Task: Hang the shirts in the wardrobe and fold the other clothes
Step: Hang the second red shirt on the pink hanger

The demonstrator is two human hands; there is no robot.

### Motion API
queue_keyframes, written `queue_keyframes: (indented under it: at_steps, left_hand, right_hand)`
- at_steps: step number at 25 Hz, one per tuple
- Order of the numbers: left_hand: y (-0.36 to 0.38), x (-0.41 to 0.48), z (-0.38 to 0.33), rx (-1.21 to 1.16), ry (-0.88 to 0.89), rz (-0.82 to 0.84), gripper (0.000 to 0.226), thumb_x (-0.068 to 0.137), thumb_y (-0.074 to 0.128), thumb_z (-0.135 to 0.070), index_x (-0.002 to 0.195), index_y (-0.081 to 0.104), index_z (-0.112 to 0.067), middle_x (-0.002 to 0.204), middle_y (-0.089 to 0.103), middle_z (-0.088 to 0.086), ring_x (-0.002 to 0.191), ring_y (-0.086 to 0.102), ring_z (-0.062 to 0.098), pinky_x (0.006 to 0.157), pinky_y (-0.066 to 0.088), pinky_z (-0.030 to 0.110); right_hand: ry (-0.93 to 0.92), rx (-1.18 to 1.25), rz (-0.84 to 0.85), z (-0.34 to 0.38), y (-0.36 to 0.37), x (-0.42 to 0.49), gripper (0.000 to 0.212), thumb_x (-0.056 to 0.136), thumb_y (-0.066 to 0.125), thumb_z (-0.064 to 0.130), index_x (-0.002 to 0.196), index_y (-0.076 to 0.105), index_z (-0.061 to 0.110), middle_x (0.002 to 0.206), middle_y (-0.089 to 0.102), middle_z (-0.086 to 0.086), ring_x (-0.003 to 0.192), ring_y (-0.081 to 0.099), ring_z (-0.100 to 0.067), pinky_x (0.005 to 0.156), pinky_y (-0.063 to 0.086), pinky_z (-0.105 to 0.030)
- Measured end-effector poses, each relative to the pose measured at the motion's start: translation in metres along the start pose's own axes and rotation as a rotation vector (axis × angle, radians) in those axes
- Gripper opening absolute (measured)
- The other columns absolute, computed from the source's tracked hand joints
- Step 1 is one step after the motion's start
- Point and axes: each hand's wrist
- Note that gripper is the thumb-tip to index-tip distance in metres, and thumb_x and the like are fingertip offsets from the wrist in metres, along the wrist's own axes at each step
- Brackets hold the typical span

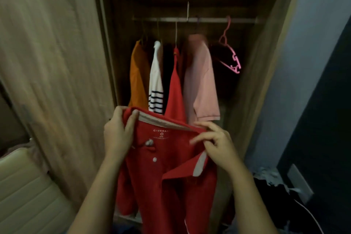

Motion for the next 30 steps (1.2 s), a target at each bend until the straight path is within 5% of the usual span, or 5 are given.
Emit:
queue_keyframes:
  at_steps: [5,9,15,23,30]
  left_hand:
    - [0.020,0.038,0.014,0.085,0.376,0.556,0.006,0.092,0.055,-0.026,0.091,0.056,-0.021,0.074,0.060,-0.011,0.071,0.057,-0.007,0.063,0.036,0.004]
    - [0.049,0.063,0.019,0.045,0.281,0.460,0.019,0.091,0.044,-0.005,0.097,0.061,-0.011,0.082,0.061,-0.001,0.075,0.055,0.010,0.065,0.035,0.001]
    - [0.095,0.093,0.019,0.051,0.361,0.360,0.025,0.095,0.051,-0.029,0.082,0.060,-0.010,0.069,0.059,-0.001,0.066,0.058,0.018,0.059,0.040,0.024]
    - [0.143,0.147,-0.015,0.145,0.485,0.461,0.037,0.094,0.044,-0.045,0.079,0.059,-0.015,0.063,0.063,0.005,0.067,0.061,0.027,0.062,0.045,0.036]
    - [0.218,0.191,-0.129,-0.393,0.292,0.635,0.021,0.093,0.053,-0.020,0.091,0.068,-0.006,0.077,0.069,0.003,0.065,0.067,0.011,0.064,0.056,0.020]
  right_hand:
    - [0.274,-0.299,-0.179,-0.020,-0.010,0.027,0.044,0.080,0.047,-0.005,0.102,0.073,0.022,0.118,0.064,0.003,0.111,0.057,-0.017,0.096,0.043,-0.031]
    - [0.276,-0.319,-0.193,-0.025,0.007,0.055,0.038,0.081,0.044,-0.005,0.093,0.071,0.020,0.106,0.063,-0.003,0.101,0.058,-0.024,0.090,0.045,-0.036]
    - [0.187,-0.301,-0.129,-0.040,-0.005,0.074,0.024,0.093,0.050,0.031,0.117,0.049,0.031,0.107,0.057,0.013,0.097,0.054,-0.008,0.079,0.046,-0.032]
    - [0.107,-0.296,-0.390,-0.046,-0.033,0.131,0.021,0.089,0.049,0.041,0.094,0.063,0.026,0.090,0.066,0.009,0.084,0.063,-0.012,0.072,0.052,-0.037]
    - [0.080,-0.469,-0.312,-0.045,-0.045,0.160,0.018,0.090,0.049,0.041,0.099,0.061,0.032,0.093,0.062,0.010,0.086,0.060,-0.010,0.071,0.049,-0.032]
Point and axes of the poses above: each hand's wrist, its own x-axis towards the middle knuckle, its own y-axis out of the palm, z = x × y
